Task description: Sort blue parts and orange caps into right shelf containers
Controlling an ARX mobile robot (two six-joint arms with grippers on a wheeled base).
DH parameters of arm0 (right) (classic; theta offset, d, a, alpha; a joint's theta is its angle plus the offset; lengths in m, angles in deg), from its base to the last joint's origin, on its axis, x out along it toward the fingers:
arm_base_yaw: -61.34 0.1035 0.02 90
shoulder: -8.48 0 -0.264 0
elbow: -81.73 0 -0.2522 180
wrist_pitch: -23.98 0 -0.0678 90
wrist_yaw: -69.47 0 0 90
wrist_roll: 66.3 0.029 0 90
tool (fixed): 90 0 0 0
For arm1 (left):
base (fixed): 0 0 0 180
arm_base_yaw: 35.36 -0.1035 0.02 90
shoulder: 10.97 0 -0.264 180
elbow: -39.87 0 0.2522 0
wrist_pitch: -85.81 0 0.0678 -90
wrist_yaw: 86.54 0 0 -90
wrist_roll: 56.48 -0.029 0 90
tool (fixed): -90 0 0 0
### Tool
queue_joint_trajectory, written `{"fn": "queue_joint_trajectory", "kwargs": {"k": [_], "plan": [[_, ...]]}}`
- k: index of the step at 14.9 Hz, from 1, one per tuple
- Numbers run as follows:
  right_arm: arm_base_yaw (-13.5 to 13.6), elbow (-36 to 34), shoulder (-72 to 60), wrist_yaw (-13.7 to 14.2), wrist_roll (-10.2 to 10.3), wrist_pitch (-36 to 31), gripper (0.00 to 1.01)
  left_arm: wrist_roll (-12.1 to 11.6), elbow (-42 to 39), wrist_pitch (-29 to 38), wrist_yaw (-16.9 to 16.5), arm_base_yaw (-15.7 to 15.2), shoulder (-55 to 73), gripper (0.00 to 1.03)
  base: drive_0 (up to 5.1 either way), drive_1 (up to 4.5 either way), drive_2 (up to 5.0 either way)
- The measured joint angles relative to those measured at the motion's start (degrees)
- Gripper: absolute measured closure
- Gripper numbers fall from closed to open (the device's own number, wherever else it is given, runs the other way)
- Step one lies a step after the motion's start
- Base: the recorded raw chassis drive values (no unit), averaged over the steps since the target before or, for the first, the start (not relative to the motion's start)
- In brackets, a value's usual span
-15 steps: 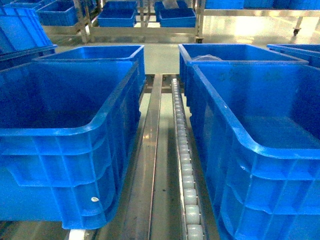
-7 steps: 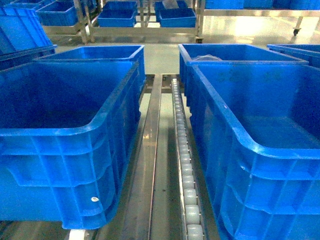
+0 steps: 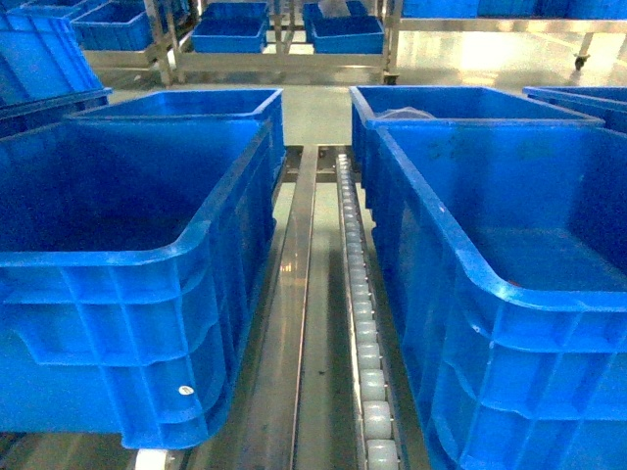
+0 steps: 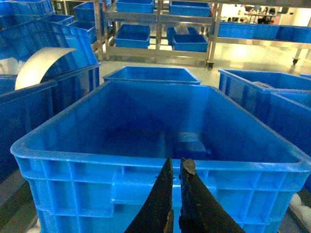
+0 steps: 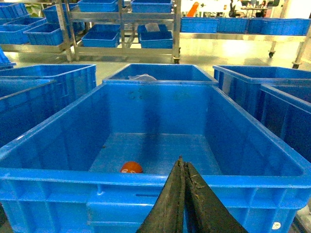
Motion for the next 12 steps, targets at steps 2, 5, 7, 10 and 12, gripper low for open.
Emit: {"fn": "queue_joint_trajectory", "kwargs": {"k": [2, 5, 7, 10, 12], "plan": [[0.00, 0.02, 5.33, -0.17, -0.02, 8.33, 0.98, 0.00, 0.00, -1.49, -0.02, 0.00, -1.46, 1.01, 0.0, 0.00, 0.0], [0.00, 0.02, 9.84, -0.11, -0.02, 10.75, 0.98, -0.04, 0.22, -11.06, 0.13, 0.00, -10.40, 1.01, 0.0, 0.00, 0.0], [0.02, 0.00, 9.84, -0.11, -0.02, 10.27, 0.98, -0.13, 0.00, -11.41, 0.09, -0.02, -10.40, 1.01, 0.0, 0.00, 0.0], [0.02, 0.00, 9.84, -0.11, -0.04, 10.64, 0.98, -0.13, 0.00, -11.23, -0.02, -0.02, -10.40, 1.01, 0.0, 0.00, 0.0], [0.02, 0.02, 9.84, -0.11, -0.13, 10.45, 0.87, -0.13, 0.00, -11.34, -0.02, -0.02, -10.40, 0.96, 0.0, 0.00, 0.0]]}}
